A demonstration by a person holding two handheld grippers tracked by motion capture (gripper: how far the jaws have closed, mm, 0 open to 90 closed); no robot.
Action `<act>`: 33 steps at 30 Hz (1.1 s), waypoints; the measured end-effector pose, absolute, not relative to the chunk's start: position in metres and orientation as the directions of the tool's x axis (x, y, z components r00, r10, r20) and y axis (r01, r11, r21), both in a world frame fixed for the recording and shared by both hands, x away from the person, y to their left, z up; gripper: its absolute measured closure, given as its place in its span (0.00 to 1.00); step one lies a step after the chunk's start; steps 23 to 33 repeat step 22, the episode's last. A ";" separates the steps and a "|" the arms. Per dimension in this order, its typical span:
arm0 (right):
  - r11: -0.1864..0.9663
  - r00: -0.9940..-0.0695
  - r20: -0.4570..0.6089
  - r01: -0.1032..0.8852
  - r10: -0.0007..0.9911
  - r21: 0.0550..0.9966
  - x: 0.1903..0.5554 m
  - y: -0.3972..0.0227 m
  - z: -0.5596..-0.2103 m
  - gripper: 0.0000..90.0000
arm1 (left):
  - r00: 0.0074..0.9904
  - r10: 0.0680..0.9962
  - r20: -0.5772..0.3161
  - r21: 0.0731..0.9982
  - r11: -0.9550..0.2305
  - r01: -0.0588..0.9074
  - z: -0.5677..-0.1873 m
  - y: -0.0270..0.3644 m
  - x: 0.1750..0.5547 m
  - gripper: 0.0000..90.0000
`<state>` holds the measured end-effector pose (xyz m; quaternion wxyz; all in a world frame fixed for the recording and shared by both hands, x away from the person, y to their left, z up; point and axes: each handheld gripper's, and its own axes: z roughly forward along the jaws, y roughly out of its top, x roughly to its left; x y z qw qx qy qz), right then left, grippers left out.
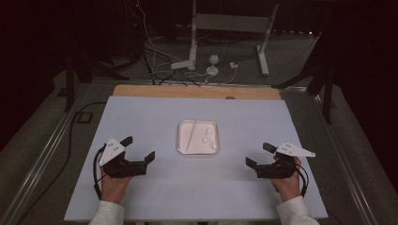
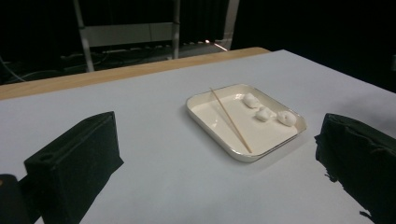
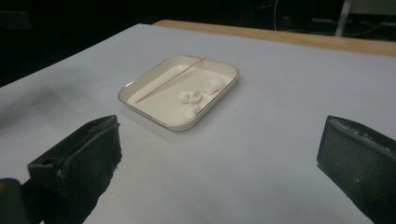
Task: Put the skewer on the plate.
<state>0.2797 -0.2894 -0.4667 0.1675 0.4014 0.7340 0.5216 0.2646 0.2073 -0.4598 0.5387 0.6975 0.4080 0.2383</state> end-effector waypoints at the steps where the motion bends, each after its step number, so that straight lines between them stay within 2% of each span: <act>1: 0.133 -0.621 0.167 0.406 0.766 0.904 0.279 -0.290 -0.467 0.00 | 0.552 0.827 -0.107 0.946 -0.086 0.311 -0.460 0.209 0.263 0.01; 10: 0.141 -0.614 0.115 0.354 0.781 0.925 0.275 -0.294 -0.466 0.00 | 0.534 0.841 -0.093 0.950 -0.086 0.301 -0.462 0.217 0.260 0.01; 33: 0.160 -0.600 0.101 0.367 0.794 0.916 0.275 -0.293 -0.477 0.00 | 0.507 0.855 -0.106 0.951 -0.062 0.304 -0.465 0.224 0.262 0.01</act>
